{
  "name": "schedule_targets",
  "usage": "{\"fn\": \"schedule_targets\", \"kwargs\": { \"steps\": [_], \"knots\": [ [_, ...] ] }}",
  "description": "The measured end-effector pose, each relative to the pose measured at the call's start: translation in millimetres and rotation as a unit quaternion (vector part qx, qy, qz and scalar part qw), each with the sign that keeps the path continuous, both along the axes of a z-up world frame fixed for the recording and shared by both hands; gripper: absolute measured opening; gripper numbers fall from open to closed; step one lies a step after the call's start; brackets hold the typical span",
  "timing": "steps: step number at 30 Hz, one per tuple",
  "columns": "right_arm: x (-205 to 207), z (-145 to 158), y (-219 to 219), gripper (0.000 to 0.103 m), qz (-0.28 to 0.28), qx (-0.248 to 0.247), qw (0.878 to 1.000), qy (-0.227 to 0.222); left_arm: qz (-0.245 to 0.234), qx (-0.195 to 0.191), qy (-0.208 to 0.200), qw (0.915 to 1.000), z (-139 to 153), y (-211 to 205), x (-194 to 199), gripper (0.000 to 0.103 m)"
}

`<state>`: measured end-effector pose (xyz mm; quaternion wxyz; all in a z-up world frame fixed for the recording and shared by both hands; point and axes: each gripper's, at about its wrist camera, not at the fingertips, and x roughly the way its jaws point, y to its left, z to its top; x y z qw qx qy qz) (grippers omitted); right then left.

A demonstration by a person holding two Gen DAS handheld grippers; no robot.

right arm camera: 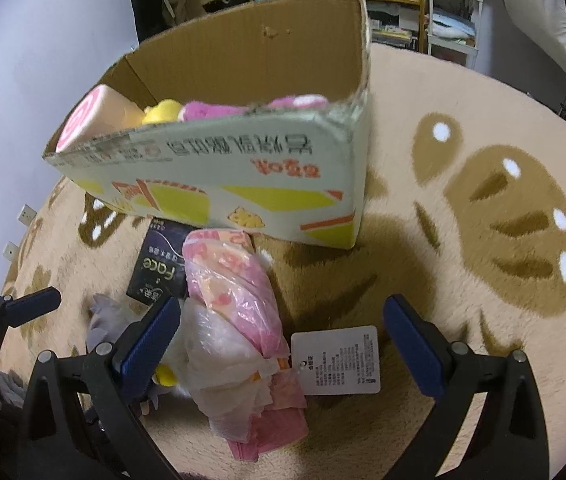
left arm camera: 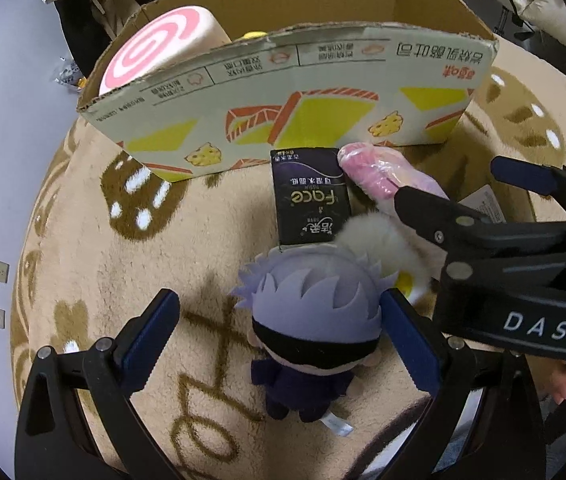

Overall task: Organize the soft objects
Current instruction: 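Lower left tool onto white-haired plush doll while right tool lowers onto pink towel roll, then close left tool on plush doll while right tool grasps pink towel roll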

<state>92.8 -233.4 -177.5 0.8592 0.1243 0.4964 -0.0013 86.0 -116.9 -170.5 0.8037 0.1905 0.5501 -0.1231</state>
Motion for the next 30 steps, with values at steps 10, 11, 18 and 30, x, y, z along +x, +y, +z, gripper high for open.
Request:
{"fn": "schedule_targets", "kwargs": {
  "steps": [10,11,18,30],
  "knots": [
    [4.7,-13.9,8.2,0.101,0.009,-0.006,1.000,0.023,0.007,-0.014,0.035,0.9993,-15.2,1.3,3.5,0.099],
    [4.6,-14.0,8.1,0.099,0.010,-0.003,1.000,0.022,0.009,-0.016,0.038,0.9991,-16.2,2.0,3.8,0.096],
    [5.0,-13.3,9.9,0.083,0.014,0.003,1.000,0.020,0.013,-0.046,0.067,0.9966,-20.0,5.3,5.7,0.076],
    [5.7,-23.0,9.2,0.074,0.009,0.013,0.999,0.042,0.023,-0.065,0.086,0.9939,-17.0,13.9,6.3,0.063]
  ]
}}
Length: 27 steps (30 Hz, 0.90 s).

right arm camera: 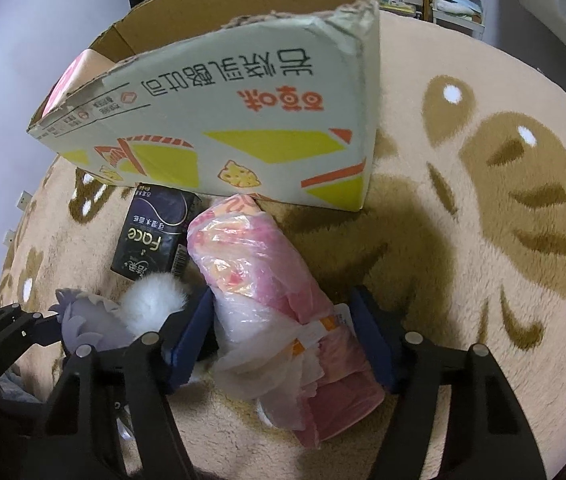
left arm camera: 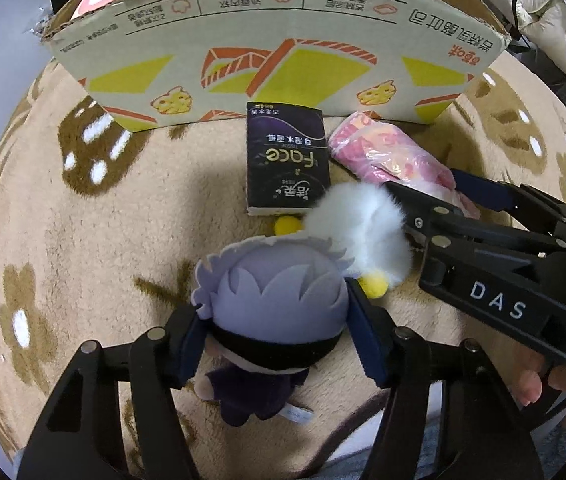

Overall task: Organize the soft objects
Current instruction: 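Close left tool on plush doll while right tool grasps pink towel roll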

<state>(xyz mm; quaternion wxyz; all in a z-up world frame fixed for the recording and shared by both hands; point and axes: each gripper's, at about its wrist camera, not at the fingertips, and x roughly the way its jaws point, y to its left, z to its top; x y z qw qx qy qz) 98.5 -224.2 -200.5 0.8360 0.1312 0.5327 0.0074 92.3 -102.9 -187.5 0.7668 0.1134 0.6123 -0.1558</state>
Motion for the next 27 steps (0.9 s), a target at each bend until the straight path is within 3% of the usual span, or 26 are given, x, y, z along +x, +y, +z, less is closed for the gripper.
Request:
{"fn": "schedule_targets", "kwargs": {
  "steps": [19,27],
  "knots": [
    [-4.9,0.3,-9.7,0.072,-0.011,-0.007,1.000,0.013,0.022,-0.006,-0.007,0.9997,18.9,26.2,10.2,0.061],
    [-4.4,-0.7,-14.9,0.061,-0.011,0.006,1.000,0.022,0.023,0.002,-0.026,0.9994,28.0,22.1,5.3,0.060]
  ]
}}
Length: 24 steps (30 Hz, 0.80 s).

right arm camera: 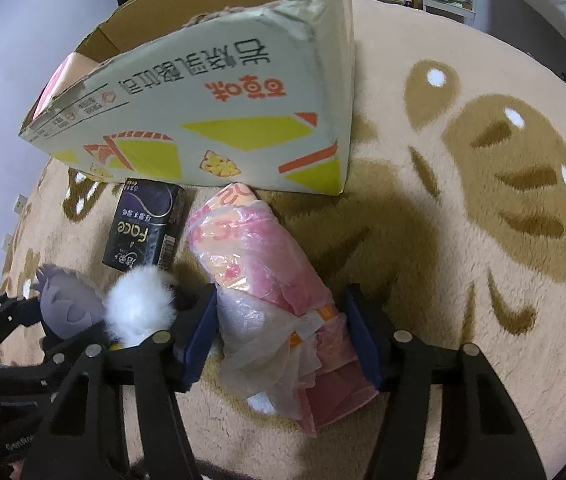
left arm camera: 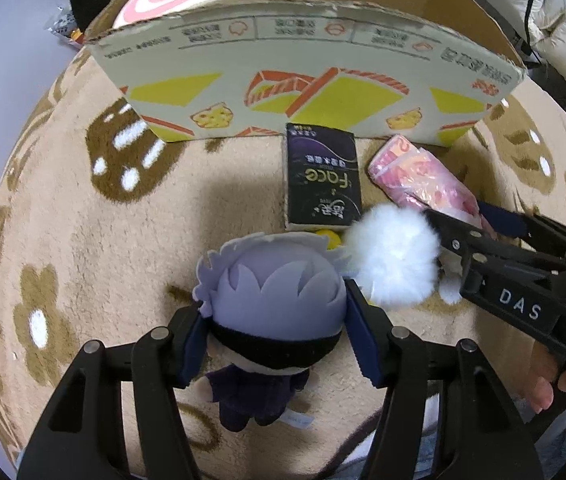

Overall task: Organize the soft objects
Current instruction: 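Close left tool on plush doll while right tool grasps pink towel roll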

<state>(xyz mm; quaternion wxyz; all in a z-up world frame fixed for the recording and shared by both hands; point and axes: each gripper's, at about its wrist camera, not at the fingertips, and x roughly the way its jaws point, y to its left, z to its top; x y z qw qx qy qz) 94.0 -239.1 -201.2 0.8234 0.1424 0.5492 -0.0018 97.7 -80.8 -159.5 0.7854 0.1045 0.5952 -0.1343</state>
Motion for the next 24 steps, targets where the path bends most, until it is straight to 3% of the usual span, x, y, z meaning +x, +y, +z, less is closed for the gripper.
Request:
{"fn": "schedule_targets", "kwargs": {
  "steps": [5,9,24],
  "knots": [
    [-7.7,7.6,-3.5,0.041,-0.003,0.014,1.000,-0.007,0.017,0.004,-0.013,0.9998,5.4,6.6,-0.4,0.060],
    [-13.6,15.3,-10.0,0.033,-0.007,0.021,1.000,-0.014,0.025,0.003,-0.026,0.9993,7.2,10.1,-4.5,0.060],
    [-32.2,48.2,-14.7,0.021,-0.019,-0.013,0.998,-0.060,0.056,-0.007,-0.086,0.9947,32.3,24.7,-6.7,0.060]
  ]
}}
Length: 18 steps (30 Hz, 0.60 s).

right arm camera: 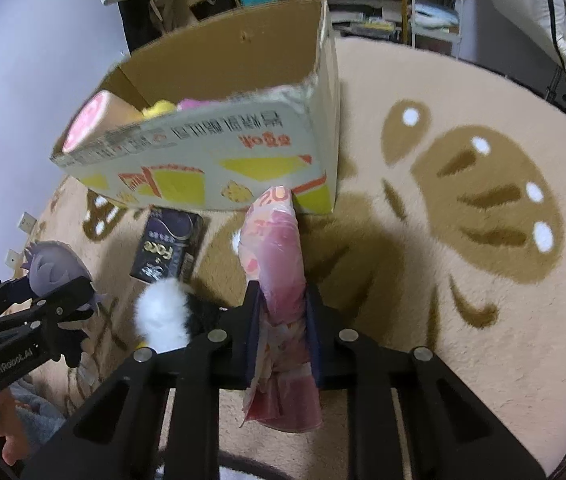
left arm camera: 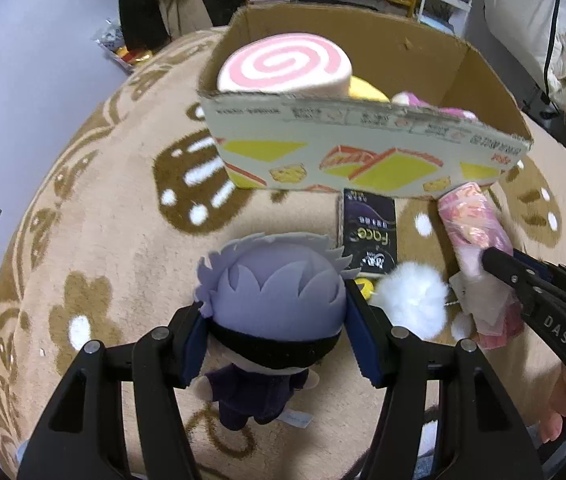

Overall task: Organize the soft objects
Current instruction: 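Close left tool on plush doll while right tool grasps pink towel roll, then lift doll over box with left tool while right tool lifts towel roll over box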

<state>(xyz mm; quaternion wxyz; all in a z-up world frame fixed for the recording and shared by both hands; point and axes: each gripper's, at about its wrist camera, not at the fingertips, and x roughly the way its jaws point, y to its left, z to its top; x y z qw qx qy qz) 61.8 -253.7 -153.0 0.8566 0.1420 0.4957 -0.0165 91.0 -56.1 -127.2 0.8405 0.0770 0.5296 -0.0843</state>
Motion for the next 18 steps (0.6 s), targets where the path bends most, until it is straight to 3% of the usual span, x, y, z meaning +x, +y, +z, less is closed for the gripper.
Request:
{"fn": "schedule_targets", "kwargs": {
  "steps": [11,18],
  "knots": [
    [-15.0,27.3,0.9,0.021,-0.003,0.001,0.999,-0.039,0.021,-0.001,-0.063,0.9978,26.2,14.1,-4.1,0.060],
    [-16.6,30.1,2.8,0.021,-0.005,0.017,0.999,-0.049,0.031,-0.012,-0.074,0.9967,33.0,18.8,-2.7,0.060]
  ]
}}
